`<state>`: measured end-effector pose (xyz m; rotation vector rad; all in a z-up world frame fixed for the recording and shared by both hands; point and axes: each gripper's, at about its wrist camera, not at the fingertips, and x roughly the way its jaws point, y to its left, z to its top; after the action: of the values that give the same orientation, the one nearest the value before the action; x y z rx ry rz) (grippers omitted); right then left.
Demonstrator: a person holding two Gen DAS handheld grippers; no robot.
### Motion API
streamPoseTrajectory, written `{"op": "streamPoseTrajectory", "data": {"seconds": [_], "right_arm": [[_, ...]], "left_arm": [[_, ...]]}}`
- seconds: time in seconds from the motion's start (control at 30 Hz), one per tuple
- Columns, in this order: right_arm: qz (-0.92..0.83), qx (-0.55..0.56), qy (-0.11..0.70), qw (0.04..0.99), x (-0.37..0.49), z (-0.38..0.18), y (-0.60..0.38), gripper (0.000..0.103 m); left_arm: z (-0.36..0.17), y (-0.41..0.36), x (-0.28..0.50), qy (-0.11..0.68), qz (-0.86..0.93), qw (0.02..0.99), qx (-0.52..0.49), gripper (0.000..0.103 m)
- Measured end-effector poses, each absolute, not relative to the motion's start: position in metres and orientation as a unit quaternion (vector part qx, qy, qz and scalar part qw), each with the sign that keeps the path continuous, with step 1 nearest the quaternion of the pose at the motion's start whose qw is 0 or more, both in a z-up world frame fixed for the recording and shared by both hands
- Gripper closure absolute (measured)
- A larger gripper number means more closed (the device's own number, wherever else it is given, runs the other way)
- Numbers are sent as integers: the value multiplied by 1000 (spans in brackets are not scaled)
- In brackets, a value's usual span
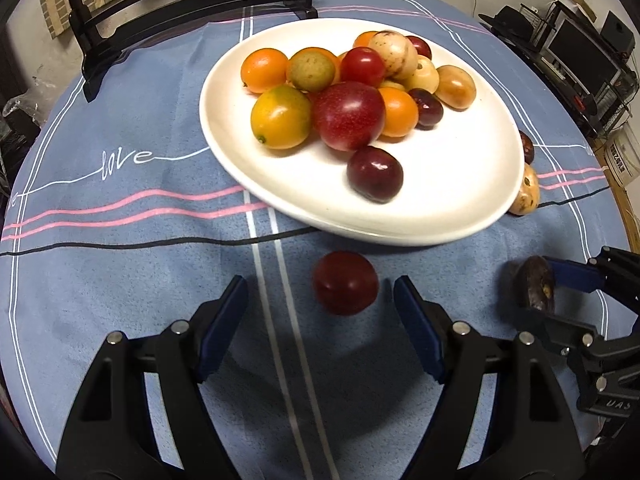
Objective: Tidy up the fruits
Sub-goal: 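Grasp the red tomato with the left tool while the right tool holds the brown fruit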
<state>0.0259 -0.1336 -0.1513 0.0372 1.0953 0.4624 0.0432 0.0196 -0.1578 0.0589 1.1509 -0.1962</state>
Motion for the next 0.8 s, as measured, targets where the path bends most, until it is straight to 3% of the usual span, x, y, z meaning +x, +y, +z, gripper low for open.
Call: {"op": "streamPoseTrajectory", "data": {"seconds": [0.07, 0.3, 0.8], "right_arm": [[220, 16, 517, 827, 26, -152, -131, 56], [221, 16, 518, 826, 23, -153, -131, 56], [228, 14, 511, 829, 16, -148, -128, 56]], "left_arm": [[-160, 19, 46, 544, -88, 834, 31, 32], [-159, 12, 46, 543, -104, 832, 37, 70], [-145, 37, 18, 541, -99, 835, -3, 71]]}}
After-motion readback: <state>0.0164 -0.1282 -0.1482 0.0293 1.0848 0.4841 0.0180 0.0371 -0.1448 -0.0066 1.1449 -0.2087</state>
